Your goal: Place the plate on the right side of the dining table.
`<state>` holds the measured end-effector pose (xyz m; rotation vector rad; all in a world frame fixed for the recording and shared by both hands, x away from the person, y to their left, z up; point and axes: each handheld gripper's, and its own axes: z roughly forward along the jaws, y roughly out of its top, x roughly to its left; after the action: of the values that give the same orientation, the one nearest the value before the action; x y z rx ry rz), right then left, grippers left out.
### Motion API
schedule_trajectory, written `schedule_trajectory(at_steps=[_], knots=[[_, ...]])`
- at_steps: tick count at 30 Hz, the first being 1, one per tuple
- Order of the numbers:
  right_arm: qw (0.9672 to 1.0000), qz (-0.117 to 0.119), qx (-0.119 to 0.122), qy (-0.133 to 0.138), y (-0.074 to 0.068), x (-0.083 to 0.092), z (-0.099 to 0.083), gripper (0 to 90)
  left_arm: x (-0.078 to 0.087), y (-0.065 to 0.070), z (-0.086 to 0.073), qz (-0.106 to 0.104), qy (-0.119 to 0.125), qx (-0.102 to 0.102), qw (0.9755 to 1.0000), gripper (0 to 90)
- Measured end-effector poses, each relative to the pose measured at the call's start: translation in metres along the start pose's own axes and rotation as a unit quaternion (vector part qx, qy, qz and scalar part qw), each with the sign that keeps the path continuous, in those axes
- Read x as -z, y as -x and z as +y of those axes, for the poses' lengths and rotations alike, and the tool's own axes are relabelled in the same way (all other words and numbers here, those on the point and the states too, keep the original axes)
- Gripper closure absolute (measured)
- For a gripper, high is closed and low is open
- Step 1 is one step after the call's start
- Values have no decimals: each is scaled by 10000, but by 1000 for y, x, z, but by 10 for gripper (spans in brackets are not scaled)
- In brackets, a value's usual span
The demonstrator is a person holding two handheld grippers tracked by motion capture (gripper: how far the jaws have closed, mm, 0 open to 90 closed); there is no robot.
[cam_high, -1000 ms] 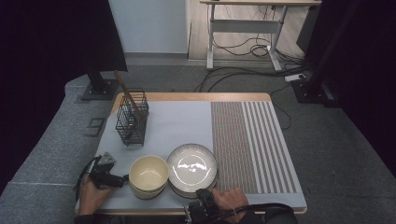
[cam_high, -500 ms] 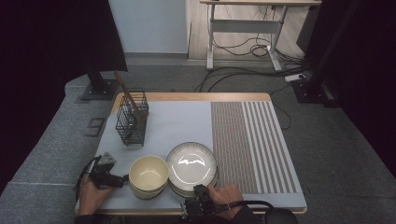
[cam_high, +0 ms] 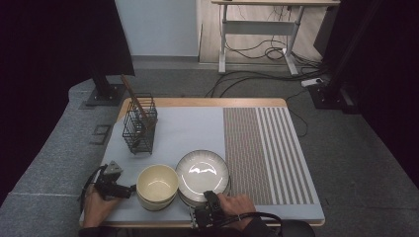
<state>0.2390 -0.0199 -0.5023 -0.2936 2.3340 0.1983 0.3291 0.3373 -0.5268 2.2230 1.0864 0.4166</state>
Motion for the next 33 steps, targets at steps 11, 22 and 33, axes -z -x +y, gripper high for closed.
schedule_trajectory(at_steps=[11,22,33], knots=[[9998,-61,-12,-170,6,-4,7,603,0,0,0,-1,-1,0,10000,3],[9996,29,199,-195,0,-7,9,788,0,0,0,0,-1,0,10000,3],[9975,-468,499,-186,-9,-4,7,827,0,0,0,-1,-1,1,10000,3]])
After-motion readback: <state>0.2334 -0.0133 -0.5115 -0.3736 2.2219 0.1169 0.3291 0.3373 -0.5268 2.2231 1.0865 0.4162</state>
